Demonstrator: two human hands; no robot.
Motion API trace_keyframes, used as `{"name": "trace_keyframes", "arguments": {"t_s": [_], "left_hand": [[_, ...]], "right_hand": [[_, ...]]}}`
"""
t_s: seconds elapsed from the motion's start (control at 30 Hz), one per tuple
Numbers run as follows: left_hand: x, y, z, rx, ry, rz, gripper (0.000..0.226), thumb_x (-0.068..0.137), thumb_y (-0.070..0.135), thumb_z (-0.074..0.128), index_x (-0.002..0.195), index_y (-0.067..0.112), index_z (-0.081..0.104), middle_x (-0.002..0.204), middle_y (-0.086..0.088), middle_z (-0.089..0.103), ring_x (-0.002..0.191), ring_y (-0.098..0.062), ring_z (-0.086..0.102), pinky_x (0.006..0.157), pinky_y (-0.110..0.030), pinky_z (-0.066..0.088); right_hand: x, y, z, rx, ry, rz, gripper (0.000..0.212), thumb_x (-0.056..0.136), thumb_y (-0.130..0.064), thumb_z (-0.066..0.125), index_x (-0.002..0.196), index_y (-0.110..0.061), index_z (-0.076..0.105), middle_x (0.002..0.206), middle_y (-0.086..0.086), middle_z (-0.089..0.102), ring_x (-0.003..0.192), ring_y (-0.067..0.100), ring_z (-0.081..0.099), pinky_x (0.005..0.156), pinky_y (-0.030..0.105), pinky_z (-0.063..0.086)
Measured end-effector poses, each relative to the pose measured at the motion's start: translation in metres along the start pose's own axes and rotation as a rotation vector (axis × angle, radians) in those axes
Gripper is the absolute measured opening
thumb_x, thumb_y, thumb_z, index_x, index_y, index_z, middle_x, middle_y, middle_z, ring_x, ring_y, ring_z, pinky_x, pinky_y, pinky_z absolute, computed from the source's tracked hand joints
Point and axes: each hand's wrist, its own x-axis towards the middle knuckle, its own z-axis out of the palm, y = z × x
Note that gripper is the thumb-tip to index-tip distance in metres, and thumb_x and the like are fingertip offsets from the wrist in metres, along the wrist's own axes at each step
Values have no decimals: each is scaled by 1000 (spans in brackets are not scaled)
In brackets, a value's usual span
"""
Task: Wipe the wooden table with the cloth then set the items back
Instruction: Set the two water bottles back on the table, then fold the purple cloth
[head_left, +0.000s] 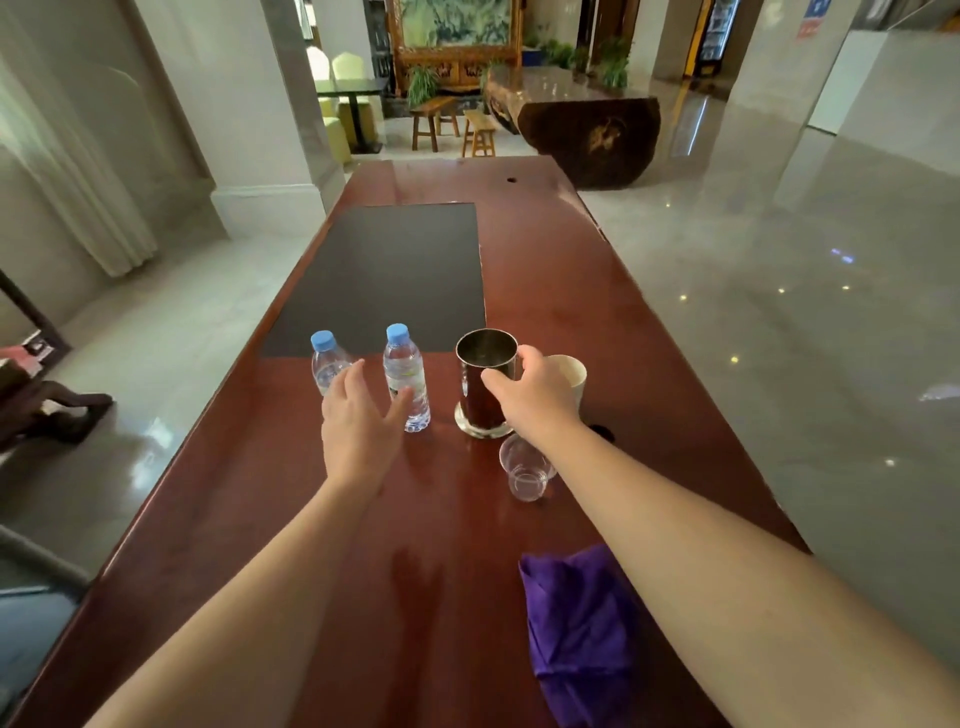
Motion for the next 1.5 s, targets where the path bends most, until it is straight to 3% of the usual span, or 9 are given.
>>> {"name": "trace_keyframes", "arguments": {"t_s": [0.3, 0.43, 0.53, 0.6, 0.83, 1.0, 1.2, 1.33, 1.5], "left_hand": [[-46, 45, 20, -16, -42, 32, 66, 93, 43, 59, 147, 13, 37, 152, -8, 38, 140, -26, 32, 107, -50, 37], [-79, 41, 49, -1, -147, 11, 68, 92, 47, 60, 147, 14, 37, 152, -8, 39, 140, -27, 33, 109, -50, 36], [-103, 32, 71, 21, -253, -2, 67, 91, 49, 61, 144, 14, 41, 147, -9, 44, 137, -27, 37, 108, -45, 37], [-117, 24, 84, 40, -351, -53, 69, 90, 50, 61, 145, 14, 41, 148, -9, 44, 136, -27, 40, 106, -42, 37], [-154, -8, 126, 83, -631, -272, 78, 86, 55, 63, 147, 12, 38, 144, -13, 48, 129, -28, 50, 101, -38, 40], [-170, -16, 143, 85, -659, -407, 85, 80, 47, 73, 145, 7, 35, 141, -16, 50, 126, -33, 51, 101, -41, 44], [-180, -14, 152, 53, -697, -496, 64, 78, 45, 73, 123, 7, 48, 112, -12, 66, 97, -35, 67, 86, -47, 55], [-180, -18, 153, 27, -699, -464, 42, 82, 37, 70, 108, 7, 56, 102, -11, 69, 91, -33, 68, 83, -45, 56], [-183, -18, 151, -122, -663, -386, 18, 84, 26, 69, 93, 22, 53, 85, 7, 63, 81, -17, 64, 81, -42, 56]], "right_hand": [[-23, 41, -50, 6, -2, -25, 61, 88, -47, 55, 140, -16, 47, 138, 3, 54, 123, 24, 52, 90, 34, 41], [-38, 88, -59, -2, 14, 76, 54, 89, -46, 54, 133, -15, 55, 128, 6, 61, 105, 22, 57, 78, 31, 40], [-51, 128, -58, 18, -25, 218, 60, 89, -47, 53, 140, -15, 50, 138, 8, 56, 122, 27, 54, 92, 36, 43], [-63, 152, -53, 51, -51, 311, 60, 90, -47, 53, 141, -16, 49, 141, 7, 55, 127, 28, 51, 97, 36, 41], [-103, 203, -18, -60, -143, 515, 47, 86, -43, 55, 123, -16, 64, 121, 6, 68, 109, 29, 62, 85, 35, 47], [-130, 217, 5, -143, -172, 645, 50, 82, -45, 61, 120, -12, 60, 118, 10, 68, 106, 32, 63, 78, 34, 46], [-150, 216, 12, -131, -149, 734, 60, 77, -39, 72, 124, -10, 47, 122, 12, 63, 108, 34, 62, 76, 34, 43], [-161, 217, 14, -103, -169, 676, 35, 79, -33, 71, 105, -19, 51, 107, 4, 65, 88, 24, 59, 70, 30, 42], [-162, 216, 10, -107, -151, 576, 14, 82, -31, 65, 78, -25, 53, 78, -7, 60, 68, 12, 54, 52, 26, 35]]}}
